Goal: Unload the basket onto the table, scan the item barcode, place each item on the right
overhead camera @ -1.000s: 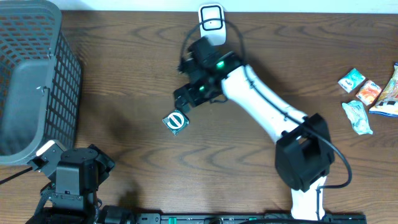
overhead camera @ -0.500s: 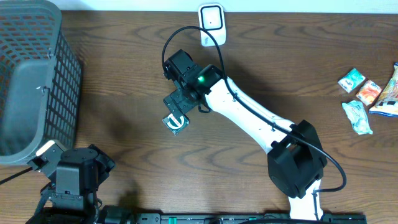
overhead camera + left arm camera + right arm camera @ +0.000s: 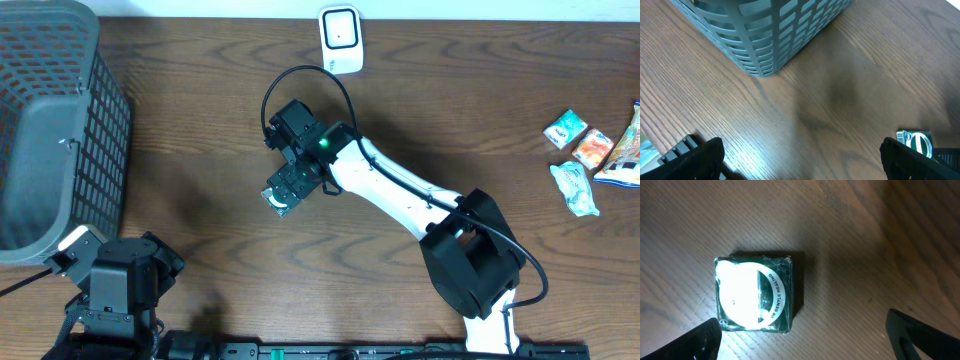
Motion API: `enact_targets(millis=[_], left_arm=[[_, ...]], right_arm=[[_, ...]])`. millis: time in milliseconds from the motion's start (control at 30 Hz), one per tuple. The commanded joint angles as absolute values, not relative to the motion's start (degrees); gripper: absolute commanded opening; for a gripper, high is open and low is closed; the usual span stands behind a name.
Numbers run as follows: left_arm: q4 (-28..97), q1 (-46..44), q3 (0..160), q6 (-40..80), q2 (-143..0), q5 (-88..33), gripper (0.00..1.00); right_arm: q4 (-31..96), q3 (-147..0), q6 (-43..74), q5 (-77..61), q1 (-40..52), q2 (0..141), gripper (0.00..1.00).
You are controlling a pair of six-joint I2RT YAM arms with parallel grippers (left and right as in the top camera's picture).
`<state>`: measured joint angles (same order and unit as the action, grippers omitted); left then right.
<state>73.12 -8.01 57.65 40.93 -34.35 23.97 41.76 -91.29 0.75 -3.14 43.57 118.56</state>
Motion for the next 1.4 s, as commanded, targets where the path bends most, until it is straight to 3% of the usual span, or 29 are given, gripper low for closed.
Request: enact_targets(millis=[0, 533, 667, 1367], left_arm=[[73.3, -7.8, 57.6, 41.7, -34.3, 24.9, 0.98], [73.3, -7.8, 57.6, 41.7, -34.3, 24.9, 0.98], [73.3, -7.8, 57.6, 41.7, -34.3, 24.9, 0.98], [73.3, -7.8, 57.6, 41.7, -34.3, 24.9, 0.98]], right_arm=[[39.4, -89.0, -0.1, -3.6, 44.8, 117.8, 0.99], [31.7, -83.9, 0.0, -3.6, 48.4, 118.8, 0.99], [31.7, -83.9, 0.0, -3.6, 48.4, 120.6, 0.87], [31.9, -84.4, 5.3, -3.6, 48.1, 118.4, 0.89]])
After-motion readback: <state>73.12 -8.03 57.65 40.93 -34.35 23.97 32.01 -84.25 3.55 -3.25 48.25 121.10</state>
